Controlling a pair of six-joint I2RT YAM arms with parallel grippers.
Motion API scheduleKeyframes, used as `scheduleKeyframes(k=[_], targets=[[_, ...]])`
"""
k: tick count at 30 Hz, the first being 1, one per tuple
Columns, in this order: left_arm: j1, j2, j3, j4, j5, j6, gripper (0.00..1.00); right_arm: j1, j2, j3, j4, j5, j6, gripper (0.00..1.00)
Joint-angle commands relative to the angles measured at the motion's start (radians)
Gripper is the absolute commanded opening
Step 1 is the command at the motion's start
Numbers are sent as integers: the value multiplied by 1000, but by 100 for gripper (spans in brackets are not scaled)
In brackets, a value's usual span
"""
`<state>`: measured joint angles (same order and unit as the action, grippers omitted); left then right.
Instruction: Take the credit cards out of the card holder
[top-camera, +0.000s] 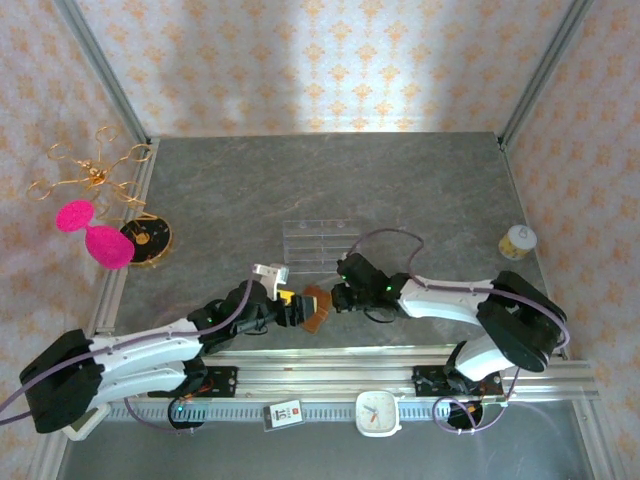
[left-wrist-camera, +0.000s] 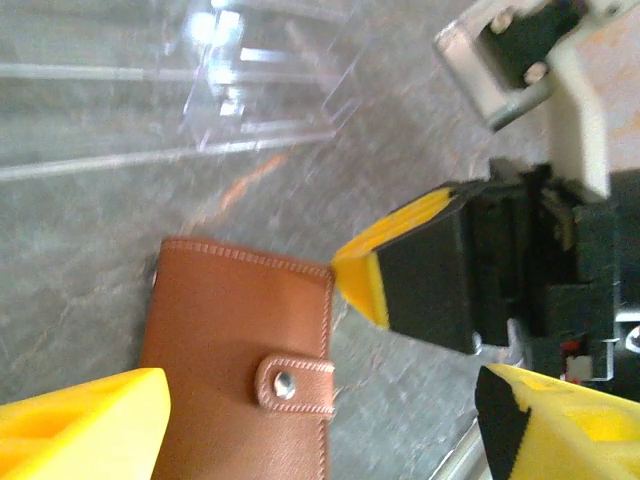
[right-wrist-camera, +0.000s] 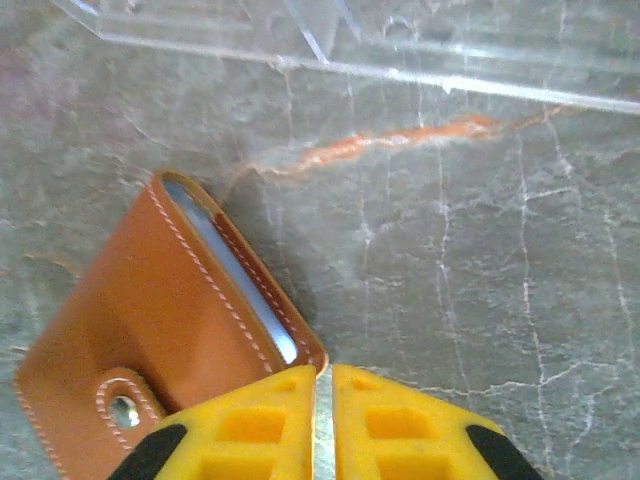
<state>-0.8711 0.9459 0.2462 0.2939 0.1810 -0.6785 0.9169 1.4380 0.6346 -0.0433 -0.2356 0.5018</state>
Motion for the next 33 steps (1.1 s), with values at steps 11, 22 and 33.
scheduleKeyframes(k=[11, 22, 33], targets=[[-8, -177, 1, -81, -173, 48, 88, -3, -71, -131, 292, 15, 330, 35], [-8, -237, -39, -50, -179, 37, 90, 40, 61, -114, 334, 8, 356, 37], [-8, -239, -64, -13, -130, 34, 90, 36, 86, -93, 305, 27, 230, 0]])
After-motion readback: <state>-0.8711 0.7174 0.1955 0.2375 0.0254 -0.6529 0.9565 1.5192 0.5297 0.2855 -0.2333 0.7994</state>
